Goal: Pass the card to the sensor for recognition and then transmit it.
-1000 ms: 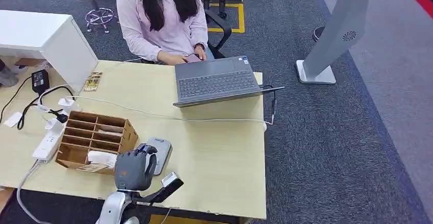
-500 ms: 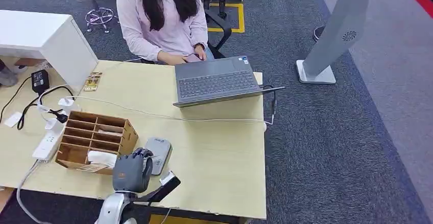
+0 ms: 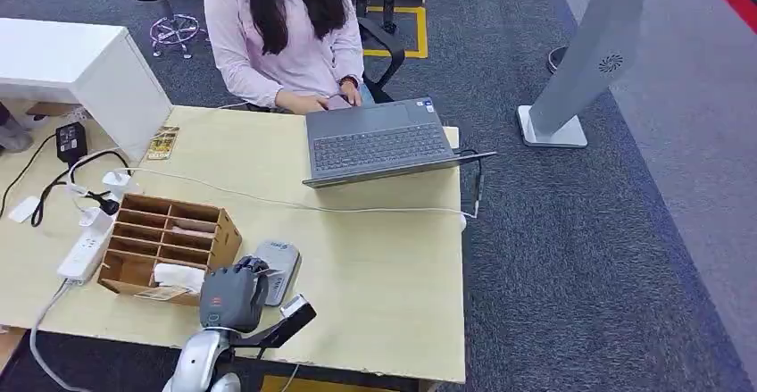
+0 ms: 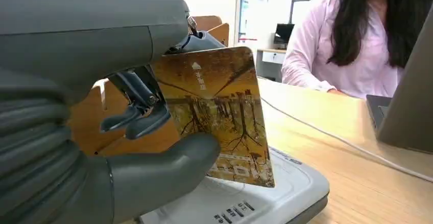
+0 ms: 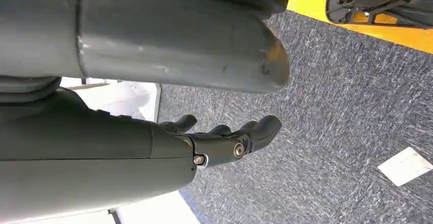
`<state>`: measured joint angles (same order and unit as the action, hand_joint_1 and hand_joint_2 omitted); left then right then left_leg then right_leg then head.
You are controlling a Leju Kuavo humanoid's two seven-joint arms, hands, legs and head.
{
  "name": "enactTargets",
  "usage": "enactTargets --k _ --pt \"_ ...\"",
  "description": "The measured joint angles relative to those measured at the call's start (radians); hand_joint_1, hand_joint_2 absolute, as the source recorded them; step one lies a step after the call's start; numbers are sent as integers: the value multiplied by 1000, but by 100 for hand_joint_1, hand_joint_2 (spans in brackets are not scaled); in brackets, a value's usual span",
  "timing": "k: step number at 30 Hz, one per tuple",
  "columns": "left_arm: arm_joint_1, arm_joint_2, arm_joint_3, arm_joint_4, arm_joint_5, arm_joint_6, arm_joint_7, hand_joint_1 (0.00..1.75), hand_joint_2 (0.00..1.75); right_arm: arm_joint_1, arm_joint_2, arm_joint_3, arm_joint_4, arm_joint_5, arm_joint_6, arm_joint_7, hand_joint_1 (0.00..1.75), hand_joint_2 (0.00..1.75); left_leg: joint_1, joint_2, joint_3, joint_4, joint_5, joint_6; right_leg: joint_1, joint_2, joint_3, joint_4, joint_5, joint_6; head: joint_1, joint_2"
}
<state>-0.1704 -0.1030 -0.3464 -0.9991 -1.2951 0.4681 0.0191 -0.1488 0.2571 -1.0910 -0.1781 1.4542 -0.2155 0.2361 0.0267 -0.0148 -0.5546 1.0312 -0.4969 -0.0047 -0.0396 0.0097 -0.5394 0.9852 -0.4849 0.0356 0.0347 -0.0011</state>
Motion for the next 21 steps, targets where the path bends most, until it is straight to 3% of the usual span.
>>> enactTargets --k 6,10,16,21 --pt "-4 -3 10 1 10 70 -33 175 175 0 0 2 0 12 0 3 0 0 0 0 0 0 0 0 0 0 0 0 0 0 0 0" --pt "-43 -2 15 -18 -3 71 -41 175 175 -3 0 6 0 24 2 10 0 0 0 -1 -1 0 1 0 0 0 -1 0 0 0 0 0" --pt "-180 0 15 -81 -57 12 9 175 175 -11 2 15 0 47 7 11 0 0 0 -1 -1 0 2 0 0 0 -1 0 2 0 0 0" --pt "-315 7 19 -83 -75 16 51 175 175 -19 5 33 0 61 18 17 0 0 0 -1 -1 0 3 0 0 0 -1 0 2 0 0 0"
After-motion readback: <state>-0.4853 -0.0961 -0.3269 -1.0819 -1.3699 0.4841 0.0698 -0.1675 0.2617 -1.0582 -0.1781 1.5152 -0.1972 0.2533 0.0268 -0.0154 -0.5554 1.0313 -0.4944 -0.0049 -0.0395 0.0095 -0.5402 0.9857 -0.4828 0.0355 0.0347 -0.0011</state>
